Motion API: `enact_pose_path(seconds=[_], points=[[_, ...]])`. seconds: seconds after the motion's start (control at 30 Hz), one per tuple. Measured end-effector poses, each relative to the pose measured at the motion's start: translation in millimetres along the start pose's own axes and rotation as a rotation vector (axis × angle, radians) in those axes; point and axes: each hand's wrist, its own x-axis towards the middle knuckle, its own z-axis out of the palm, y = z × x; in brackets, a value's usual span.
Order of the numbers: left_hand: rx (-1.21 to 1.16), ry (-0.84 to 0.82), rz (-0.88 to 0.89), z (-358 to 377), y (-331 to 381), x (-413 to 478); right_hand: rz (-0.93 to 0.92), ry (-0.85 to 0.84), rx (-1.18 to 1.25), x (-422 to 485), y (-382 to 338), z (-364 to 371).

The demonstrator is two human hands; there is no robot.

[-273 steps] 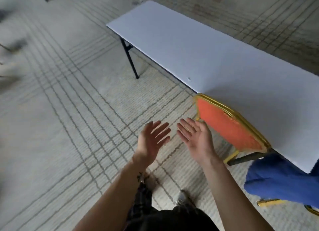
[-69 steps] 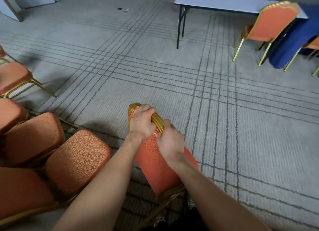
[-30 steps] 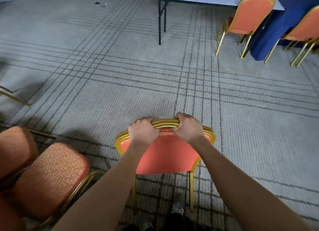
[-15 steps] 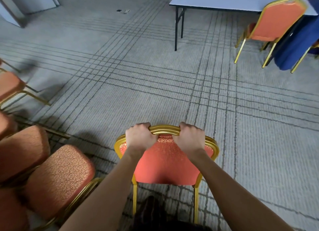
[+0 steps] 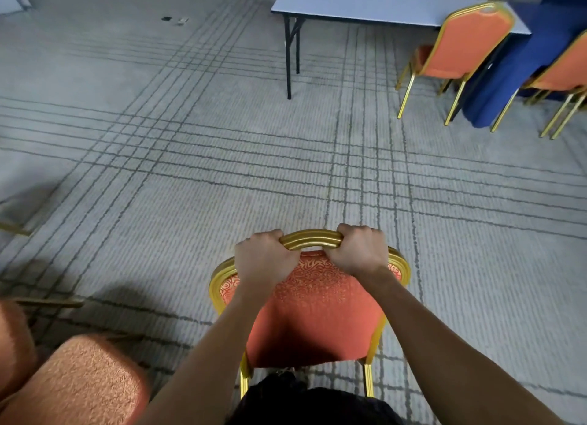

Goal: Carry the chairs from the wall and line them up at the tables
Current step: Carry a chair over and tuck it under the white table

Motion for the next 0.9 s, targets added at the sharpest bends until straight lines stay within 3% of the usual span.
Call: enact_pose_path(seconds=[0.17, 0.4, 0.9], points=[[-0.024, -0.061, 0.061, -1.0, -1.2, 43.6, 0.042, 0.030, 0.000, 29.2, -1.6, -3.7], [0.017, -0.017, 0.218, 3.1, 25.0, 111.3, 0.137, 0.093, 0.013, 76.8, 21.5, -17.9], [0.093, -0.070, 0.265, 43.3, 183.6, 307.2, 0.163, 0.250, 0.012, 265.3, 166.1, -49.4]])
